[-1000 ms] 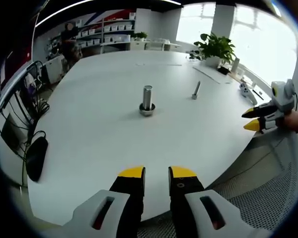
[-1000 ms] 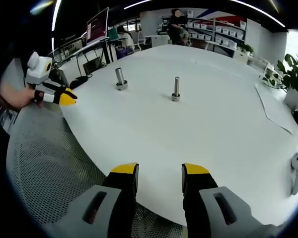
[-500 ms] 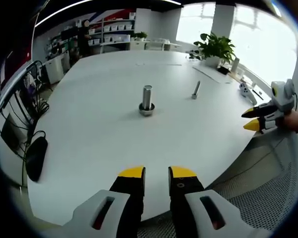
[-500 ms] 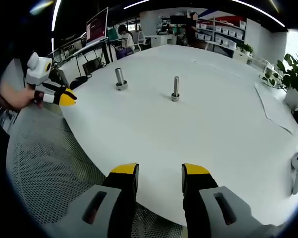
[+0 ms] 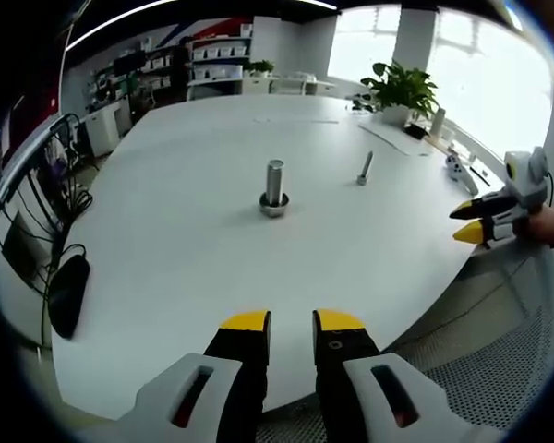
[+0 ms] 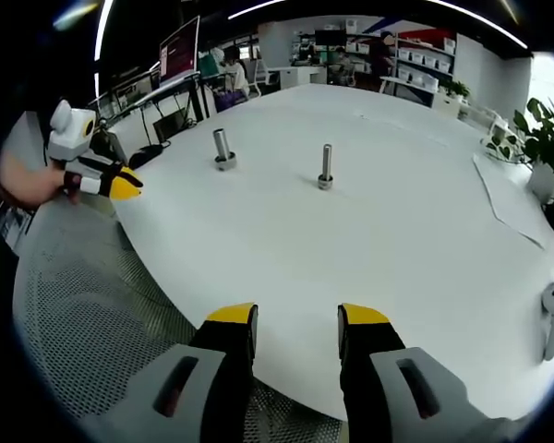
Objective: Place the washer onto the threaded stud by aligning its center hole with the stud, sliding it down to the base, and recovering from edge contact or off-axis alignment until the washer reaches the visible bottom stop.
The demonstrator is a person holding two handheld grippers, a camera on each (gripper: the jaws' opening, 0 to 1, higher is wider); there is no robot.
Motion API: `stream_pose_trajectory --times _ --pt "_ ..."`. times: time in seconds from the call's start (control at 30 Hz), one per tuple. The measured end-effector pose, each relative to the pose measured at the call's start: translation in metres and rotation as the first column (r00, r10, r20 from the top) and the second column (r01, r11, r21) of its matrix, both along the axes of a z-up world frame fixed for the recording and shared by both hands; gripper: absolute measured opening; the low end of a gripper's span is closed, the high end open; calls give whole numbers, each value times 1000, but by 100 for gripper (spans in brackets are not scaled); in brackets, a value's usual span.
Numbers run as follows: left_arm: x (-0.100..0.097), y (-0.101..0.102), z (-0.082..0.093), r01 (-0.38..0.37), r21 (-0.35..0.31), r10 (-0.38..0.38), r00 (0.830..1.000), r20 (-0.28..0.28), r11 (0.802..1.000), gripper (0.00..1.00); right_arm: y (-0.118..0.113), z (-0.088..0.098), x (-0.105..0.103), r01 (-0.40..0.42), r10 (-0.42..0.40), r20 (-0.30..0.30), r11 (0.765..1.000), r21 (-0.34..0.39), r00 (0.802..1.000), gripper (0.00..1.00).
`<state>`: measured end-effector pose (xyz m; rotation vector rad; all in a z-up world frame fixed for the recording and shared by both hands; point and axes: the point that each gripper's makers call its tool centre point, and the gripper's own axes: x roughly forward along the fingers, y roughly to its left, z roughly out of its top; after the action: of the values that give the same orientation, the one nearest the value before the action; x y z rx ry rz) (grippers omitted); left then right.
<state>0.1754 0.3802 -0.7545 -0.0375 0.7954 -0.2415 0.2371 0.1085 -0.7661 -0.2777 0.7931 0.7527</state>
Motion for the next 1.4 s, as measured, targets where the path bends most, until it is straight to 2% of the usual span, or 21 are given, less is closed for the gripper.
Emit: stream_pose_trajectory --times 0.47,0.83,1.4 --pt "0 1 0 -1 4 1 1000 0 1000 16 0 1 1 9 -9 4 1000 10 1000 37" --pt "3 3 4 -11 -2 12 1000 27 1000 16 1 0 0 2 -2 -1 1000 9 1000 37" --pt "2 3 2 -8 11 8 1000 11 1000 14 1 3 2 10 -10 5 1000 17 1000 38"
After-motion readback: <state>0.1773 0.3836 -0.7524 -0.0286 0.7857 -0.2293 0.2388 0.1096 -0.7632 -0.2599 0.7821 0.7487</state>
